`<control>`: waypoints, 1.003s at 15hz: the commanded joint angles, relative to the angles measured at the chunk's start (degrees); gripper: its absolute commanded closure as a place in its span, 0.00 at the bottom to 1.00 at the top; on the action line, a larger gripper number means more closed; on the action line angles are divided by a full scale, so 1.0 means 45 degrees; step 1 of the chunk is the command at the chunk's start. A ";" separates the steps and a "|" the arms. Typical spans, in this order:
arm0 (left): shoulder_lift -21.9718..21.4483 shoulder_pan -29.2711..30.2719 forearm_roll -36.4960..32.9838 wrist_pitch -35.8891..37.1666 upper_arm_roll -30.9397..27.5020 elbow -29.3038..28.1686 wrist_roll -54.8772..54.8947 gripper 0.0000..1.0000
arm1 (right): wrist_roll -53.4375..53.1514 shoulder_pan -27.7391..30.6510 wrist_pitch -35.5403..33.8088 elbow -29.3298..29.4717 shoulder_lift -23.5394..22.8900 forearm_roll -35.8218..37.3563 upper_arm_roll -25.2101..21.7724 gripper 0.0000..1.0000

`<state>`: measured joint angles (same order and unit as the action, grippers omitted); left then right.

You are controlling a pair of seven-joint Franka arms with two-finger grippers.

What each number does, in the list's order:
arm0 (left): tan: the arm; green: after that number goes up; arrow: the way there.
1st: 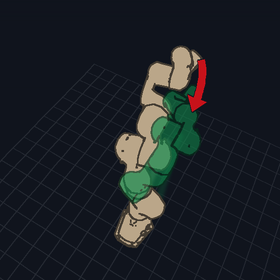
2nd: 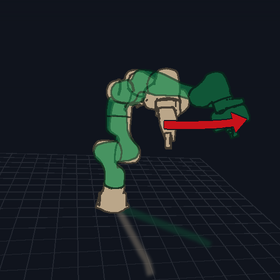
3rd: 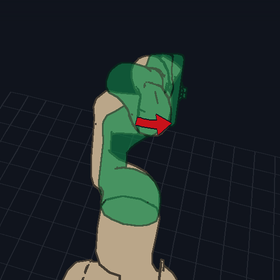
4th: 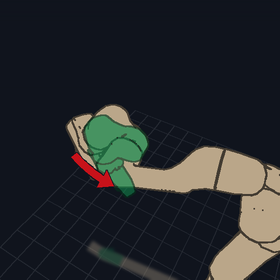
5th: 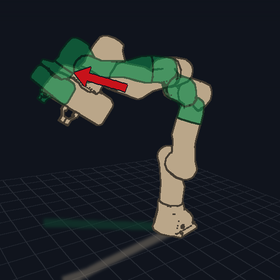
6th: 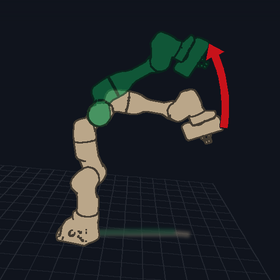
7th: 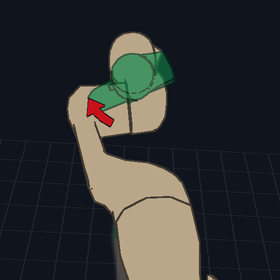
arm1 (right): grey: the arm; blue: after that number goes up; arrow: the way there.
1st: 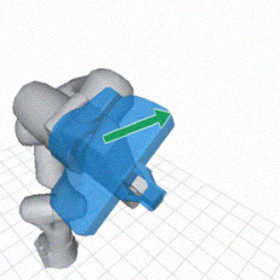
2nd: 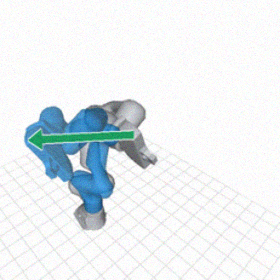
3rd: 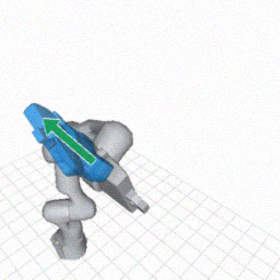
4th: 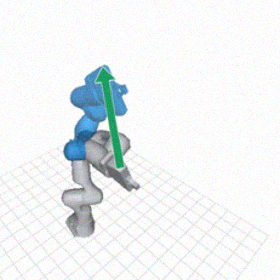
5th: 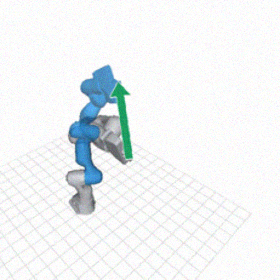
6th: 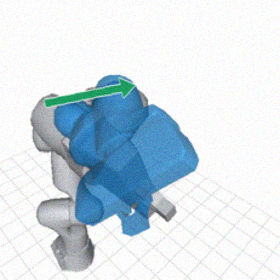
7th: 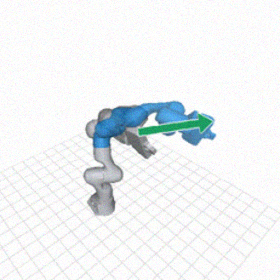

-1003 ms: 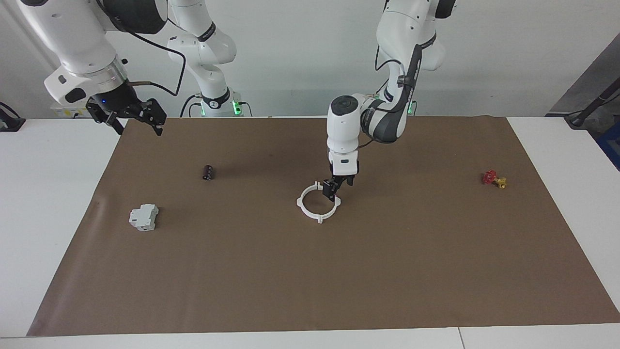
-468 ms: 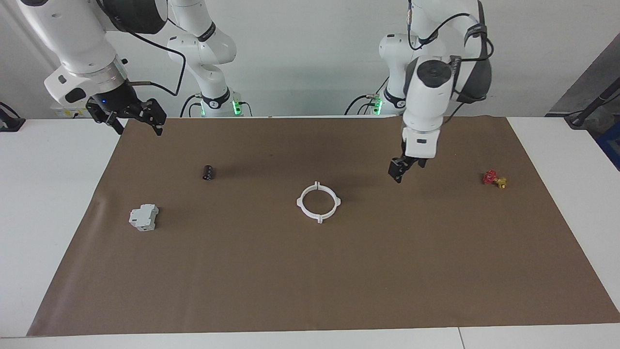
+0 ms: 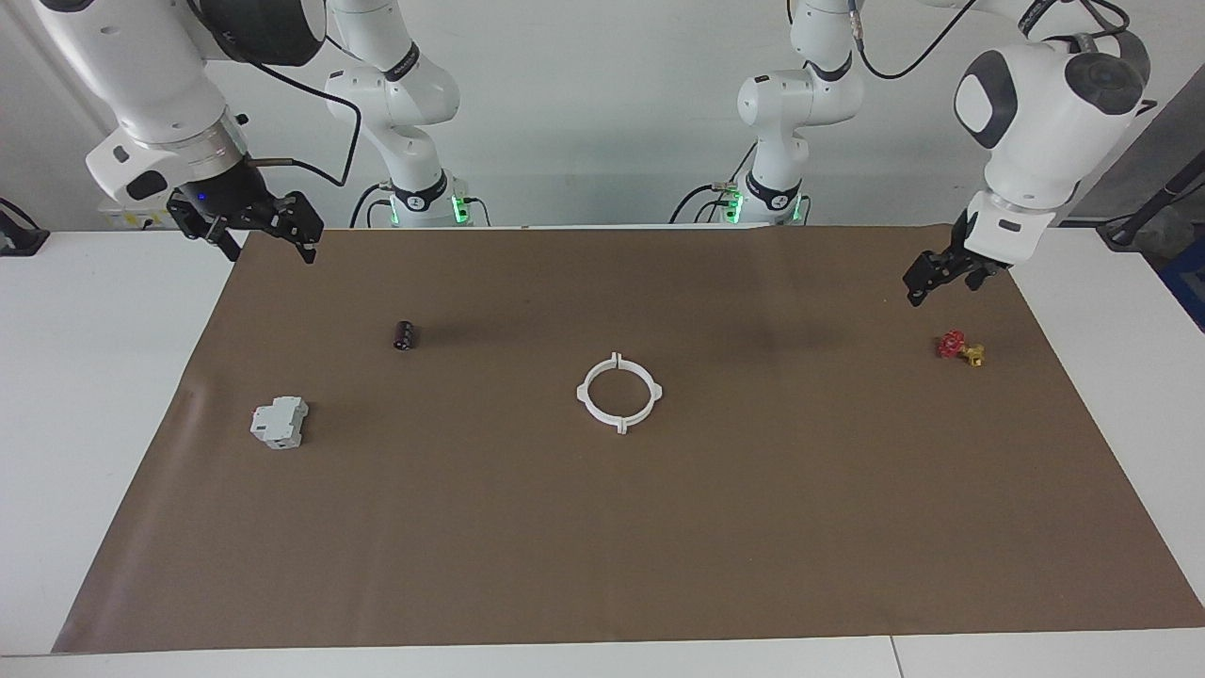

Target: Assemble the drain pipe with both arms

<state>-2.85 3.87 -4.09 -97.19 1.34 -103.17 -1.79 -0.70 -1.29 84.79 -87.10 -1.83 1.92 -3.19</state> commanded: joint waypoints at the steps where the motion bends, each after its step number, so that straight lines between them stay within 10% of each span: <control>1: -0.0636 0.0136 0.0146 0.0503 -0.0025 -0.0082 0.0888 0.00 | -0.0099 0.0071 0.0064 0.0000 0.0074 0.0042 0.0045 0.00; 15: -0.0266 -0.0958 0.0146 0.1866 0.0151 0.0794 0.0868 0.00 | -0.0099 0.0071 0.0064 -0.0019 0.0074 0.0042 0.0045 0.00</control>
<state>-4.99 0.63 -4.08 -92.81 3.55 -102.86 1.30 -0.70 -1.29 84.79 -87.10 -1.83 1.92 -3.19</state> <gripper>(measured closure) 0.000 0.000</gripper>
